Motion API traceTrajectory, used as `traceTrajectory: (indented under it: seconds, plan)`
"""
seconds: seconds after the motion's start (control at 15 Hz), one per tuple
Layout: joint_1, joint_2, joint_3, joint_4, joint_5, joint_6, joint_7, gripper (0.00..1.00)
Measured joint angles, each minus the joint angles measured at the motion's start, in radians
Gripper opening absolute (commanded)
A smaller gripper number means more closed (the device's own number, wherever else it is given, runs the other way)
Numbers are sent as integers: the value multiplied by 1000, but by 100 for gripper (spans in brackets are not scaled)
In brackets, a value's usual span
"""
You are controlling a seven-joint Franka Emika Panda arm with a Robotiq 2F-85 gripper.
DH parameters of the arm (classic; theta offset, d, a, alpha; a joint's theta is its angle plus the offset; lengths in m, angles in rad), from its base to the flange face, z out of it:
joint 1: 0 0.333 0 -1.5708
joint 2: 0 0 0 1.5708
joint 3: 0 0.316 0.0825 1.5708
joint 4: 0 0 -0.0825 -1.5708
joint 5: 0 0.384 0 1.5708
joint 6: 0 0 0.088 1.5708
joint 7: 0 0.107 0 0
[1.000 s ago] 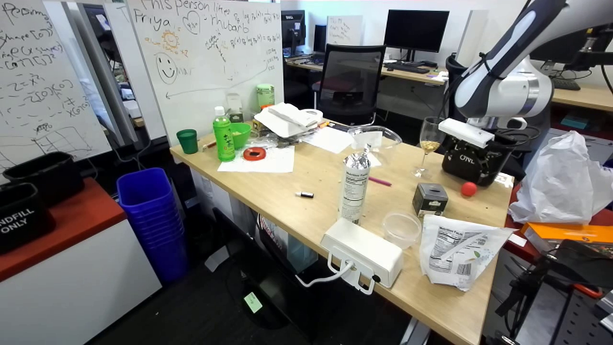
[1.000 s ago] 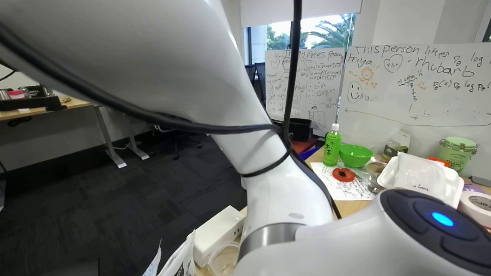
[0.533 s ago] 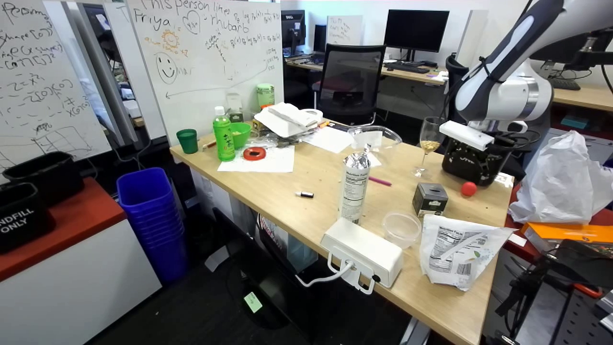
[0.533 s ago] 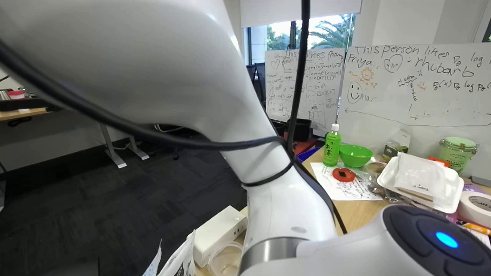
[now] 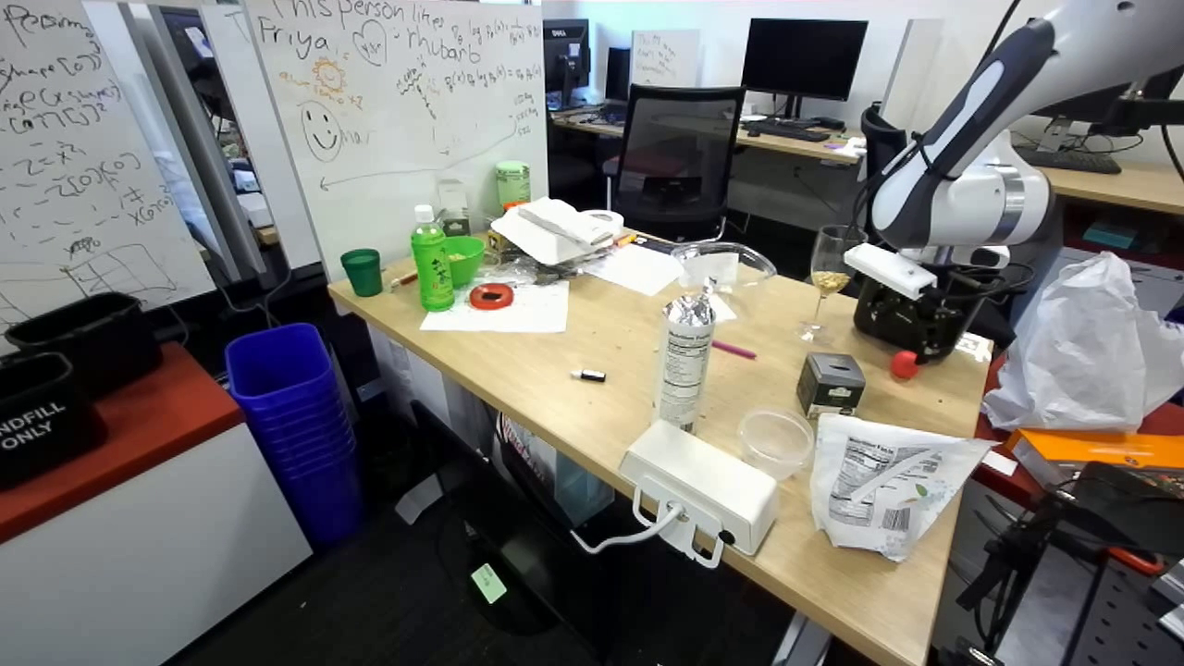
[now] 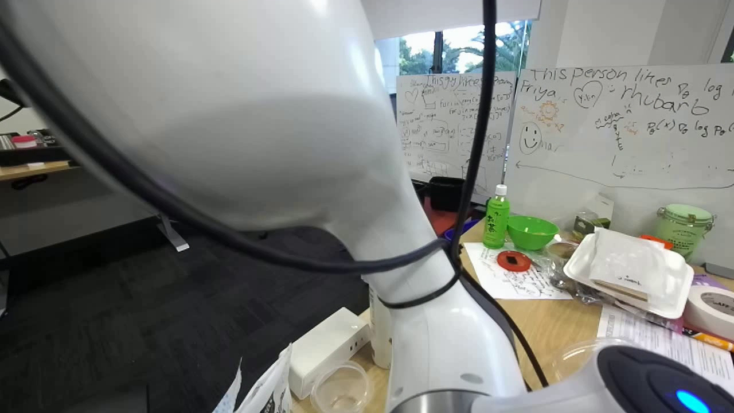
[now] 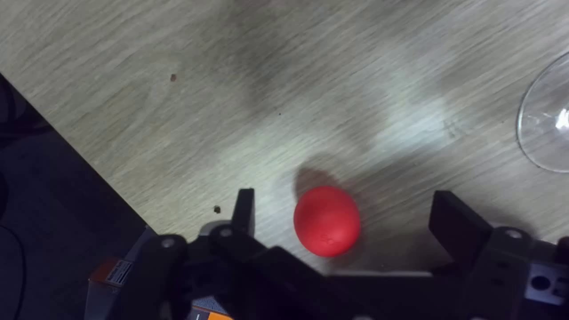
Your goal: Move the red ball to the left side of the table
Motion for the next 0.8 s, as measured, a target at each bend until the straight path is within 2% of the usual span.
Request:
traceTrajectory:
  seconds: [0.53,0.8]
  plan:
    - [-4,67,-12,89,-2,-75,121,100]
    - [-9,69,-12,103,-2,-91,124,100]
